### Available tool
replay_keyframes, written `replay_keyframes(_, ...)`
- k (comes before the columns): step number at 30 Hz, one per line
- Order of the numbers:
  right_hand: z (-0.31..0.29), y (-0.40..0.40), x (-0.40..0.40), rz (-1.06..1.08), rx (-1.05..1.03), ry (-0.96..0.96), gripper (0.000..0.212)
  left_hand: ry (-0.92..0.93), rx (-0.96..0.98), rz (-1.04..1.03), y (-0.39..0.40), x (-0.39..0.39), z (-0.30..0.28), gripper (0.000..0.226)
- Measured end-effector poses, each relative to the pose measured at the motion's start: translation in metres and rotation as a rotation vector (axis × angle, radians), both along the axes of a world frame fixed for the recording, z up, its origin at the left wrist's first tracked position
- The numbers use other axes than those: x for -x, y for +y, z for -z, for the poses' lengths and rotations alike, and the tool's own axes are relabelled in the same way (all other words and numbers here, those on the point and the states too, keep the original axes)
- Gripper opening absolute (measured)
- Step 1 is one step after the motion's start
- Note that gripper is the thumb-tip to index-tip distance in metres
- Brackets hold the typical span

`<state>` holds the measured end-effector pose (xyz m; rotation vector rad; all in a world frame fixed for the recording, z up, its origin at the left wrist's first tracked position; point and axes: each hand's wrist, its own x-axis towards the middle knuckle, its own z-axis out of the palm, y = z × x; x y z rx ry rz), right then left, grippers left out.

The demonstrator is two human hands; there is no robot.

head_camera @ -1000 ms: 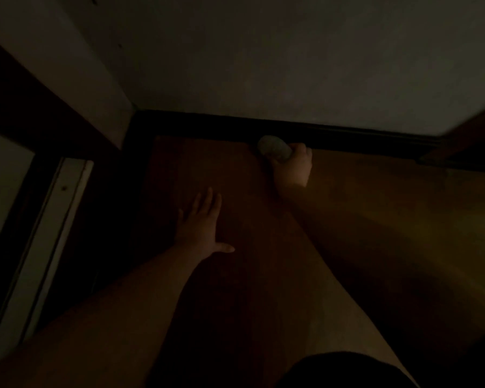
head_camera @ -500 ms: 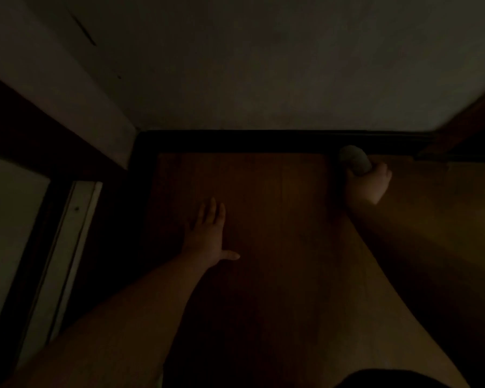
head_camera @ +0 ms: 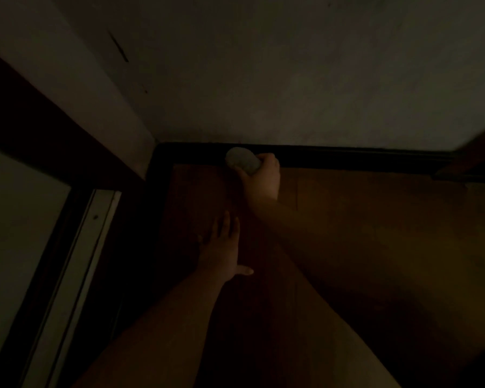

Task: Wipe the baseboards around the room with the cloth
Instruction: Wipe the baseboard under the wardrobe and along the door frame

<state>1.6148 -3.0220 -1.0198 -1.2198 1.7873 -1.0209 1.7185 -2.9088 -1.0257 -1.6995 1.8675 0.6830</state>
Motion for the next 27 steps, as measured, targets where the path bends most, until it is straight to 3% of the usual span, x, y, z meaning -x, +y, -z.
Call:
replay_keyframes(12,0.0,0.006,0.098,0.139,-0.001,0.063,0.055,0.053,0.054,-0.011,0.002,-0.006,0.011,0.132)
replay_keyframes(20,0.004,0.027,0.188,0.379,-0.007,0.108,0.06,0.053,0.049,-0.011,0.003,-0.007,0.014,0.133)
replay_keyframes(27,0.007,0.044,0.201,0.566,0.018,0.11,0.059,0.015,0.052,0.003,0.002,-0.006,0.017,0.136)
